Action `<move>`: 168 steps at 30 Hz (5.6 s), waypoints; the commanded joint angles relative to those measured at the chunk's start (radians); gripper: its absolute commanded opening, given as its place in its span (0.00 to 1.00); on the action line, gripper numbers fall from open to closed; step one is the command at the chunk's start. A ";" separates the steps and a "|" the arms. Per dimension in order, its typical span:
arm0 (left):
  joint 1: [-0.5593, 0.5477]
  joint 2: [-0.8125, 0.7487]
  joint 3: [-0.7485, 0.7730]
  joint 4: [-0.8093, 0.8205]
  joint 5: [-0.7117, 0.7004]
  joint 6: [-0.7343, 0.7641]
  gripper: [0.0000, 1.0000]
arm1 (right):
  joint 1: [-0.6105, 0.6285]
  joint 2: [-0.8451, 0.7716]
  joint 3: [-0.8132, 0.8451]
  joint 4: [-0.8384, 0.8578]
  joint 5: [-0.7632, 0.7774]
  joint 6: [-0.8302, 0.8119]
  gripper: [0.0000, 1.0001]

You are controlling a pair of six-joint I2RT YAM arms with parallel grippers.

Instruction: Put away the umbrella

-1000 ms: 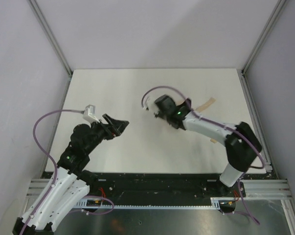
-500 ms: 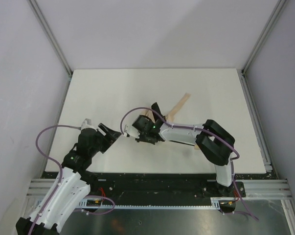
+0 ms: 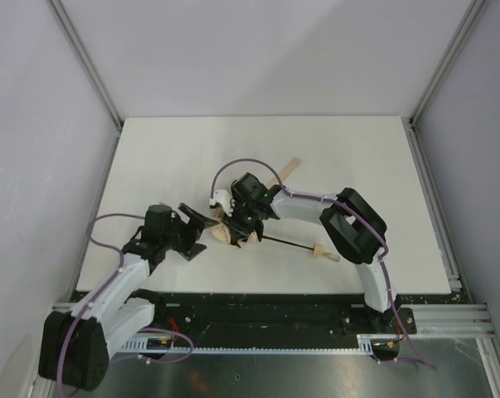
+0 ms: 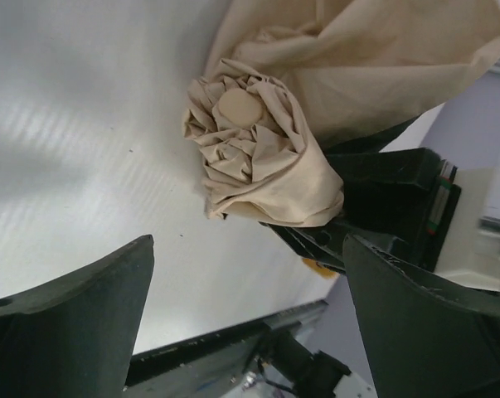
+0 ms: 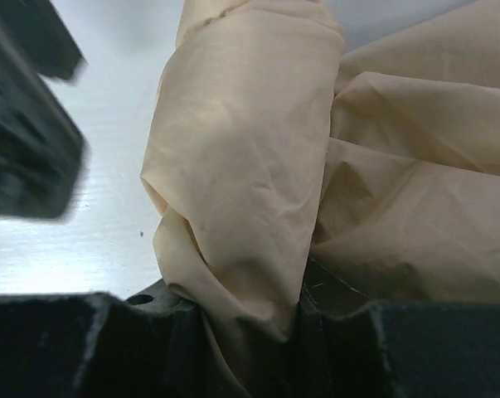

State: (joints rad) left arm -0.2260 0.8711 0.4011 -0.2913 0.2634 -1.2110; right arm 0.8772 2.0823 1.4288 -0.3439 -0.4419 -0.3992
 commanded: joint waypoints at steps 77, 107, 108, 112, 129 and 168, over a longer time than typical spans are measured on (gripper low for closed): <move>-0.068 0.442 -0.049 0.150 -0.098 -0.048 0.00 | 0.157 -0.386 -0.266 0.167 0.445 0.242 0.99; -0.046 0.620 0.150 -0.031 -0.015 0.076 0.00 | 0.244 -0.009 -0.215 0.184 0.514 0.265 0.00; -0.046 0.622 0.167 -0.031 -0.022 0.094 0.00 | 0.234 -0.013 -0.216 0.165 0.454 0.287 0.00; -0.026 0.599 0.233 -0.025 -0.063 0.169 0.42 | 0.191 -0.034 -0.218 0.111 0.261 0.359 0.00; 0.048 0.414 0.108 0.164 0.098 0.147 0.99 | 0.002 0.068 -0.220 0.260 -0.271 0.665 0.00; -0.080 0.550 -0.082 0.251 -0.097 0.035 0.00 | -0.069 -0.202 -0.193 0.237 -0.067 0.658 0.67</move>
State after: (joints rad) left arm -0.3038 1.3678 0.3855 0.1528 0.2947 -1.2411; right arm 0.7956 2.0312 1.2400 0.0414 -0.7448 0.4038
